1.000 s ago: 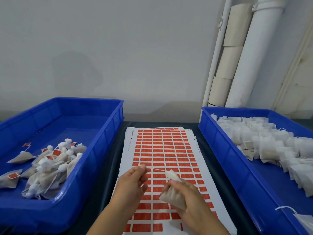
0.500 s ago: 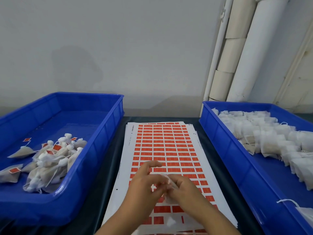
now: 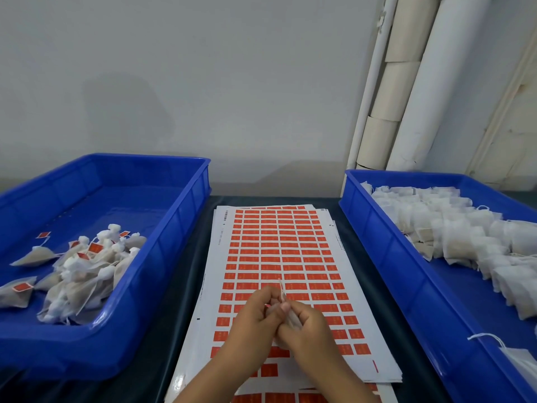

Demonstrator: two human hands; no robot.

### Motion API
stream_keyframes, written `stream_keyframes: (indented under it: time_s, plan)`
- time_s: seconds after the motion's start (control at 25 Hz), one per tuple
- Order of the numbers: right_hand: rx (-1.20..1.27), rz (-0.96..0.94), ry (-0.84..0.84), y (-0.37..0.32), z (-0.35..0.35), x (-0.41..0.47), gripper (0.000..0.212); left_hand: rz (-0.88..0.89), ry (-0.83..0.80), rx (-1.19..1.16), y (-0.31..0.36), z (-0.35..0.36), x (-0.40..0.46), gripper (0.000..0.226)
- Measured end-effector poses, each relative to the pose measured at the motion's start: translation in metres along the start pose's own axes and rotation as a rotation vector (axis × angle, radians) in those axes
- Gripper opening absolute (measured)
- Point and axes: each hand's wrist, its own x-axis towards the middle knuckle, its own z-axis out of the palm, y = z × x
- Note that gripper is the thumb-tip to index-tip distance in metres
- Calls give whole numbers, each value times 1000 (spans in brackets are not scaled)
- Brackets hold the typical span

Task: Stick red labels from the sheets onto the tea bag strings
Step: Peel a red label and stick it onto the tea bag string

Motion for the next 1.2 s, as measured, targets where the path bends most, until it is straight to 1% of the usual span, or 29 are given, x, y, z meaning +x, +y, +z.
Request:
stream_keyframes:
  time_s: [0.2, 0.32, 0.4, 0.44, 0.52, 0.6, 0.76, 0.8, 0.88, 0.96, 1.04, 1.08, 1.12, 1.2]
  plan:
    - [10, 6, 6, 4, -2, -3, 22, -6, 77, -21, -1, 9, 1, 14]
    - [-27, -12, 94, 2, -9, 0, 14, -49, 85, -61, 0, 8, 6, 20]
    - [-56, -56, 160, -2, -15, 3, 22, -105, 75, -91, 1, 7, 10, 22]
    - [-80, -95, 177, -4, -17, 4, 25, -135, 69, -128, 3, 8, 12, 22]
    - [-129, -158, 188, -9, -19, 6, 23, -185, 81, -196, 6, 9, 16, 23]
    - [-179, -186, 195, -11, -19, 7, 21, -239, 92, -285, 12, 9, 19, 23]
    - [-225, -236, 242, -9, -16, 13, 12, -376, 41, -468, 16, 6, 21, 22]
    - [-248, -242, 259, -7, -15, 14, 16, -386, 41, -480, 16, 6, 21, 23]
    - [-277, -232, 292, -5, -12, 16, 18, -364, 83, -424, 13, 9, 21, 24]
    - [-296, -184, 315, -4, -8, 18, 12, -309, 151, -340, 9, 12, 20, 21]
    - [-278, -115, 332, -2, -6, 18, 8, -226, 198, -310, 4, 14, 14, 14]
    - [-264, -77, 330, -2, -7, 17, 8, -185, 203, -303, 2, 14, 10, 10]
    - [-248, -41, 313, -1, -7, 17, 7, -146, 203, -271, 1, 13, 7, 11]
    - [-198, 37, 236, -1, -8, 14, 5, -85, 201, -152, -4, 10, 1, 20]
